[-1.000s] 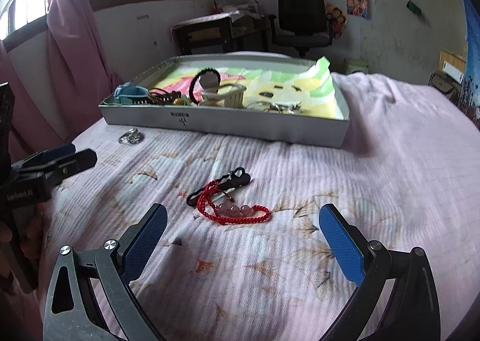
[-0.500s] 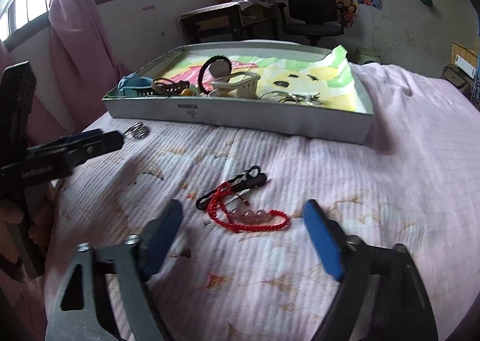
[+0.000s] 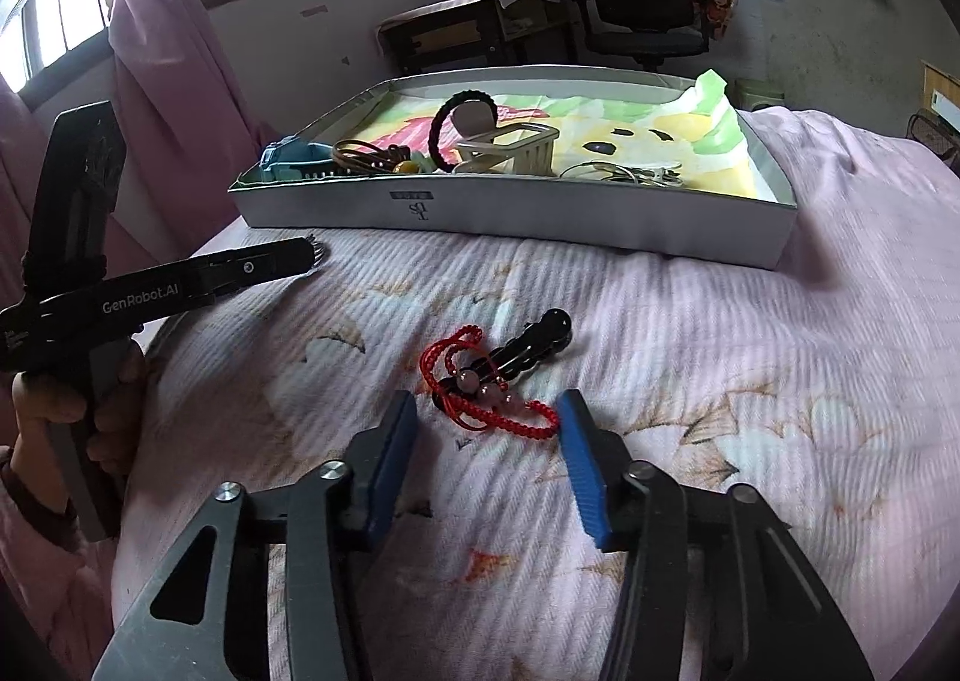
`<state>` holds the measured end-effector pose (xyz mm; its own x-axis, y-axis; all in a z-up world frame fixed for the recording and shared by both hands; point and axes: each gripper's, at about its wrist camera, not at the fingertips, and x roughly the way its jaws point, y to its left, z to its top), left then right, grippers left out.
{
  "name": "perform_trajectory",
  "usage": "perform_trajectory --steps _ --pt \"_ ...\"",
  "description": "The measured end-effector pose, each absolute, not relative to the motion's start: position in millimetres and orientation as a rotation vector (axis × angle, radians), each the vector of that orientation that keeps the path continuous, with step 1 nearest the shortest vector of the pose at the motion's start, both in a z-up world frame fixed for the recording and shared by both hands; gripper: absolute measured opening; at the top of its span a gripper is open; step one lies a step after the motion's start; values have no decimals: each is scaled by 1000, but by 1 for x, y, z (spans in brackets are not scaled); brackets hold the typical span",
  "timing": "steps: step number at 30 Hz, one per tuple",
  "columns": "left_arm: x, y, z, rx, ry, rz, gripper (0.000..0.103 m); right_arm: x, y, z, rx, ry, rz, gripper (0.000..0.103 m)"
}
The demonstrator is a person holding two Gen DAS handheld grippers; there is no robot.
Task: Organize jewelry
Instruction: 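Grasp the red bead strand with the right tool while the left tool grasps the silver rings, then lift the red strand and silver rings and carry them over the box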
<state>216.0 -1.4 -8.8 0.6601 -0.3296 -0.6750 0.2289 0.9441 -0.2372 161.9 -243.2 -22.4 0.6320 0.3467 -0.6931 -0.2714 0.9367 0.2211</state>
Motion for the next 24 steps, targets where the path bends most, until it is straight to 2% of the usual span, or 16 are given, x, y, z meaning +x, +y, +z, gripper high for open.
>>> perform_trajectory --steps 7,18,24 --pt "203 -2 -9 -130 768 -332 28 159 -241 -21 91 802 372 23" --pt "176 -1 -8 -129 728 -332 28 153 -238 -21 85 784 394 9" --pt "167 -2 -4 -124 707 -336 28 148 -234 -17 58 753 409 7"
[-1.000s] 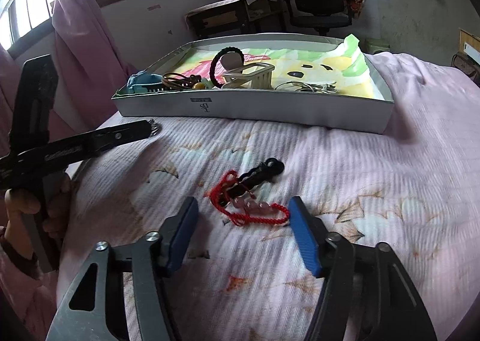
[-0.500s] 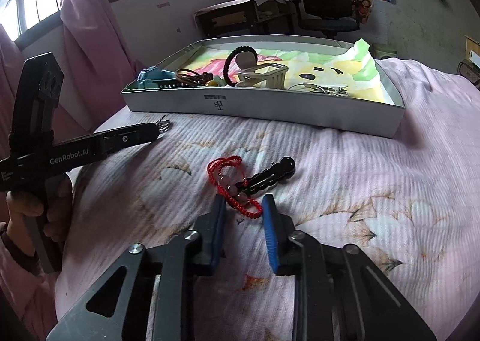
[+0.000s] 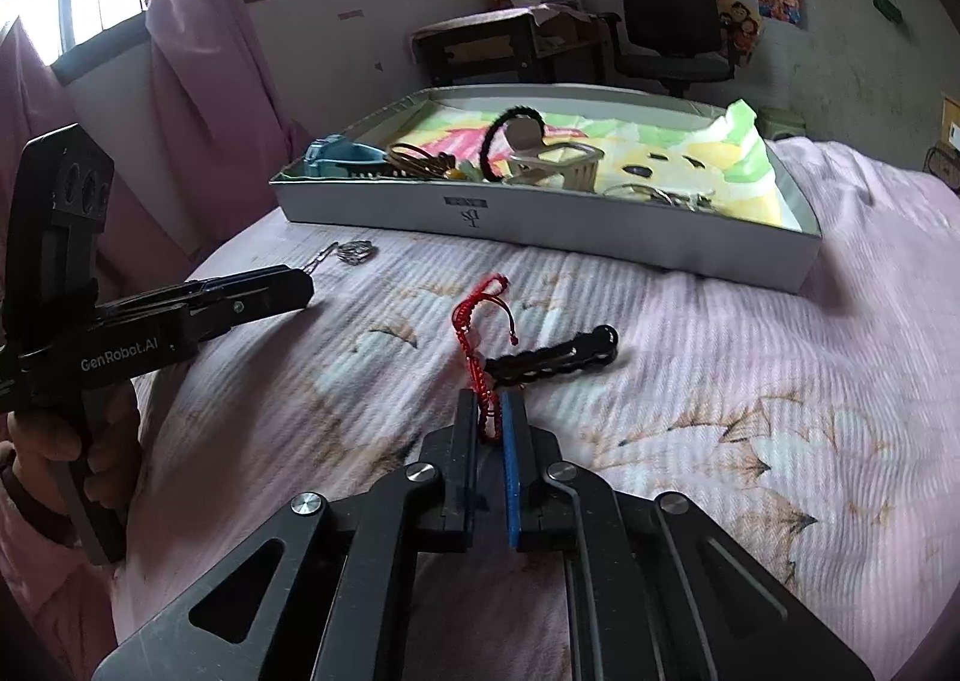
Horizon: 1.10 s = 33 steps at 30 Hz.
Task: Organize jewelry
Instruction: 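Lift the red strand and silver rings and carry them over the box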
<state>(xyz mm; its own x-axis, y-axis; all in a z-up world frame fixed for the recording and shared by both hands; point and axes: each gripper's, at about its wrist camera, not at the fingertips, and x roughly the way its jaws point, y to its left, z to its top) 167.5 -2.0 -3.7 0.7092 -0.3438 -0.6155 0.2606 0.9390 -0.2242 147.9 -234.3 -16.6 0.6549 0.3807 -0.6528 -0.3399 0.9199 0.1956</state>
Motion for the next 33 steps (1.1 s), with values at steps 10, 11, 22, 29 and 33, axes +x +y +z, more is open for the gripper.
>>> perform_trajectory --steps 10,11,22,29,33 --pt "153 -10 4 -85 661 -338 28 140 -236 -5 51 668 400 6" --pt "152 -11 5 -81 659 -340 28 140 -236 -4 52 663 399 6" --pt "144 -14 12 -62 630 -341 28 135 -240 6 54 603 374 6" --pt "145 -19 27 -66 590 -357 28 137 -242 16 71 567 359 6" --pt "152 -20 45 -90 545 -356 28 141 -244 23 84 534 349 6"
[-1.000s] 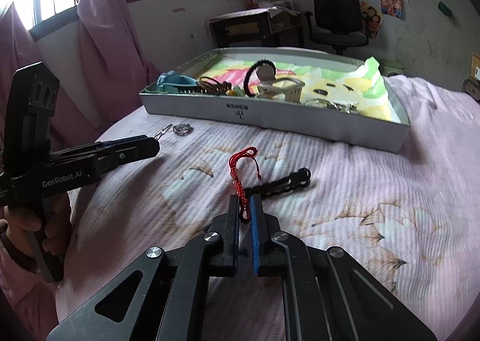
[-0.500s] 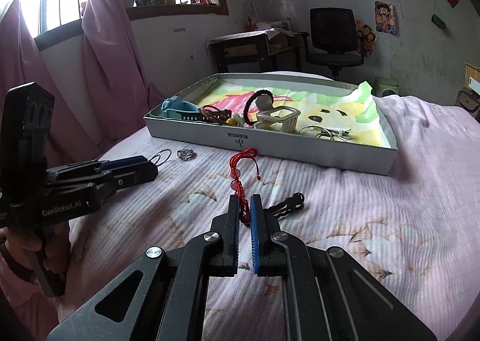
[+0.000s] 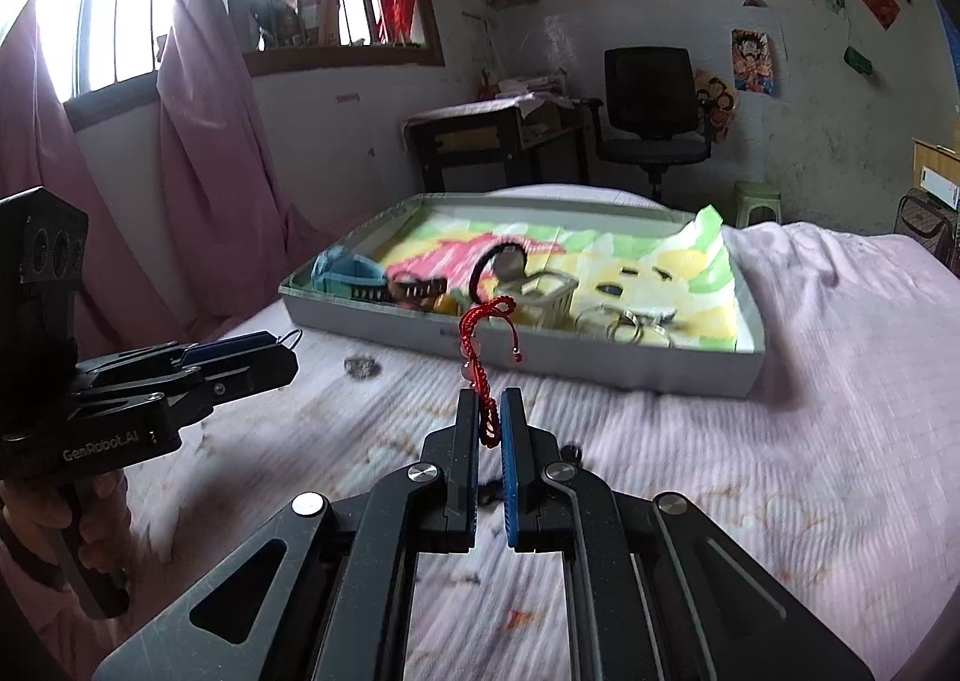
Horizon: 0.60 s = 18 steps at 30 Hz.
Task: Organize jewelry
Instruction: 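Lift the red strand and silver rings and carry them over the box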
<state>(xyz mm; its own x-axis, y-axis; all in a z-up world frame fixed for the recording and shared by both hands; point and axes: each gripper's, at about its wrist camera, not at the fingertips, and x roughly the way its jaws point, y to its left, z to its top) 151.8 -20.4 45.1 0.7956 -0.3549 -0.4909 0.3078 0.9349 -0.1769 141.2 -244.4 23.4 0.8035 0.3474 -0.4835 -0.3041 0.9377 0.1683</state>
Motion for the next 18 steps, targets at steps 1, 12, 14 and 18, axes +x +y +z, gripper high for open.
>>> perform_trajectory --steps 1,12,14,18 --pt "155 -20 49 -101 535 -359 28 144 -244 26 86 524 348 6" --pt "222 -21 70 -169 523 -314 28 192 -247 34 106 499 305 6" --pt "234 -22 65 -183 546 -301 28 204 -250 34 125 517 278 6" --pt "254 -32 59 -144 583 -278 28 220 -250 29 129 553 243 6"
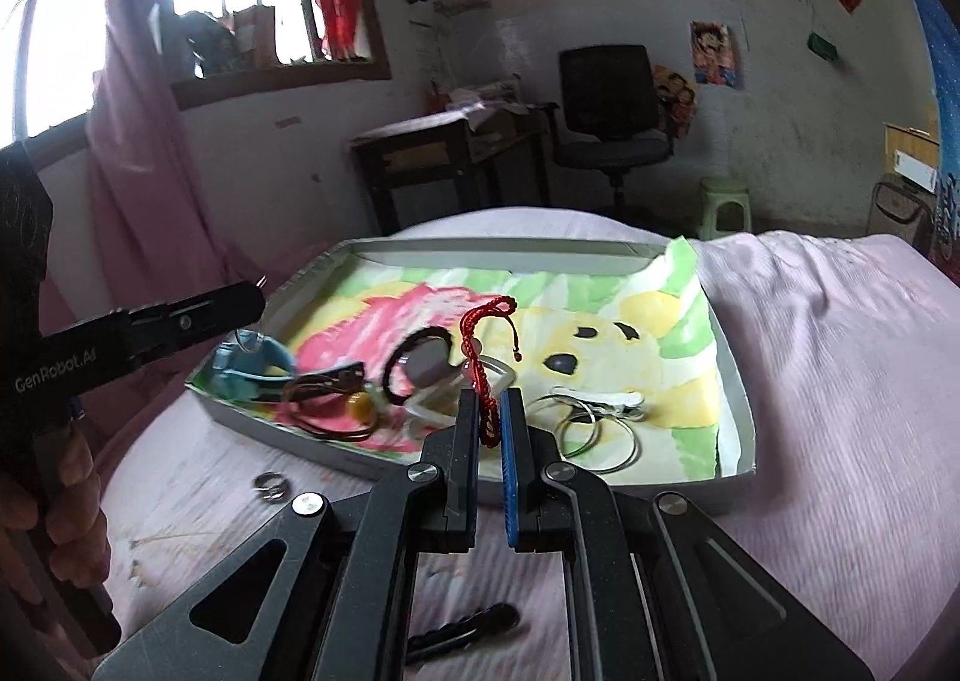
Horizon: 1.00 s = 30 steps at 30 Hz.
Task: Organize jewelry
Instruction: 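Lift the red strand and silver rings and carry them over the box, then open both tools to release the strand and rings into the box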
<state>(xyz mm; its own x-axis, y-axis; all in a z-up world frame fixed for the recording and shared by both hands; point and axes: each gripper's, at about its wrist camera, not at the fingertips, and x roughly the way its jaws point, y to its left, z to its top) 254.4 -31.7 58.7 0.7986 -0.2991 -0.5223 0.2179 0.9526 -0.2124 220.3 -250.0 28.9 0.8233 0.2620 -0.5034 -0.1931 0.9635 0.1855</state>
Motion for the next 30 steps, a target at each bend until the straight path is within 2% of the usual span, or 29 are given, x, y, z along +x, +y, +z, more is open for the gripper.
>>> perform_trajectory --steps 16,25,28,30 --pt "286 -47 21 -65 781 -192 28 254 -258 1 170 687 212 7" --pt "285 -49 17 -61 794 -207 28 259 -256 0 157 699 211 8" --pt "281 -44 18 -79 790 -206 30 256 -255 2 152 694 214 13" --pt "277 -41 20 -91 773 -207 33 253 -256 3 146 688 206 25"
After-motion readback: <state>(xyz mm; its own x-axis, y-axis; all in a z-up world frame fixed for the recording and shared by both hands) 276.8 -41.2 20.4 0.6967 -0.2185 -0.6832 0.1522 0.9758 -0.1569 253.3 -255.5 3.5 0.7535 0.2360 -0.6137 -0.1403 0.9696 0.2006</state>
